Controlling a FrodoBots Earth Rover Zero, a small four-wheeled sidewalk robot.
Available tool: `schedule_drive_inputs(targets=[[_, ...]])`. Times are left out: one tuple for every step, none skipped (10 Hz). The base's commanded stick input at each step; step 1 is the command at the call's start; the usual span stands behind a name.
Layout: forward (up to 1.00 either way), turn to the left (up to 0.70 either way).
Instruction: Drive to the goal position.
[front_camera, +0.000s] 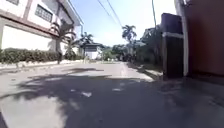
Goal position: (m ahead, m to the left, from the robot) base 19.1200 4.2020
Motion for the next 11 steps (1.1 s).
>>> schedule_drive_inputs(targets=[[1.00, 0.00], [1.00, 0.00], [1.00, 0.00], [1.00, 0.00], [1.00, 0.00], [1.00, 0.00], [1.00, 0.00], [1.00, 0.00], [1.00, 0.00], [1.00, 0.00], [1.00, -0.24]])
